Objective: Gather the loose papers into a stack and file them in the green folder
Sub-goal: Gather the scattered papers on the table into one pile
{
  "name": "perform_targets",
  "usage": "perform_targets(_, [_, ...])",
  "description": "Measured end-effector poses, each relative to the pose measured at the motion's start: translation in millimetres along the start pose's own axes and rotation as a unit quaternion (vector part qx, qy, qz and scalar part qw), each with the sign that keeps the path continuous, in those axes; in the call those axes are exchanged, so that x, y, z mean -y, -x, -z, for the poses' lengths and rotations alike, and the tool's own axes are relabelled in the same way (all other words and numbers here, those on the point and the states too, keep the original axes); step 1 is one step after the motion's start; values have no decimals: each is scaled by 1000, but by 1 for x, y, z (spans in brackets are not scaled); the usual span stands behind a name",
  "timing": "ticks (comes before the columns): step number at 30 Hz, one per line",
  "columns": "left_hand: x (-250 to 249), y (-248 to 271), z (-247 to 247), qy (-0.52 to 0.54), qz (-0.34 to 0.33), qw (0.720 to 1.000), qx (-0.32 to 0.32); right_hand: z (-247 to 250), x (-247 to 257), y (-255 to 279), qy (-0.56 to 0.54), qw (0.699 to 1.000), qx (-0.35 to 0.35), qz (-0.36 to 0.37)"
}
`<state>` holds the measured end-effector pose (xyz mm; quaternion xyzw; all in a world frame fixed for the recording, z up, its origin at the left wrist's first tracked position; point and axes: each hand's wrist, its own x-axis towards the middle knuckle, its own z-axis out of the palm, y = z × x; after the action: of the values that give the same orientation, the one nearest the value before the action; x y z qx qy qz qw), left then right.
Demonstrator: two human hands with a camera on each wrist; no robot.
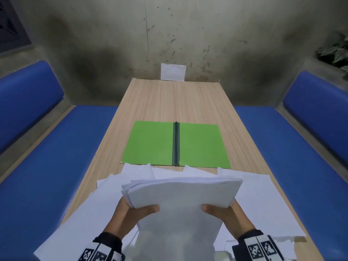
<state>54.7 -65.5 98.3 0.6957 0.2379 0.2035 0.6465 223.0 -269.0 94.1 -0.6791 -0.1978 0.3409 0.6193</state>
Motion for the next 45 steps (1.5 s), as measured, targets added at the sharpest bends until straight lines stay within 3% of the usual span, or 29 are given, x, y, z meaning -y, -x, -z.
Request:
perform_targets(3, [4,-3,6,4,11,1000,-14,4,4,0,-26,999,26,12])
perform_targets(8, [33,-2,4,-34,116,990,67,8,-30,-6,60,997,8,-57])
perform_targets(11, [50,2,-9,-62,141,987,37,2,-53,-4,70,994,-7,-82])
perform_targets(14, [53,1,-15,-38,152,988,13,-2,-63,-4,89,992,-43,-82])
perform_targets(18, [38,-8,-6,14,139,989,48,2,-53,-7,86,987,-123,-53])
perform_targets(22, [44,-23,44,-109,90,990,-31,26,-56,-6,77,978,-168,-92])
perform_targets(24, [53,-30,81,-207,82,971,-84,41,-63,-2,79,970,-185,-134])
perform_targets(26, [64,-36,115,-315,123,936,-98,50,-70,4,96,963,-186,-168])
perform_targets(31, [109,-28,165,-501,286,816,-41,54,-91,13,157,941,-188,-236])
perform_targets(34, [121,-18,165,-496,357,790,-50,52,-99,14,185,933,-180,-251])
perform_targets(36, [118,-15,162,-495,368,784,-70,51,-98,13,195,931,-173,-255])
perform_targets(38, [109,-17,160,-497,366,782,-89,51,-96,14,189,933,-172,-254])
perform_targets(40, [91,-20,163,-491,362,790,-64,51,-94,13,188,934,-173,-250])
perform_targets(42, [73,-26,170,-429,358,828,-43,51,-95,13,195,933,-170,-249])
perform_targets(45, [41,-24,169,-226,340,912,-49,54,-100,11,201,930,-168,-256])
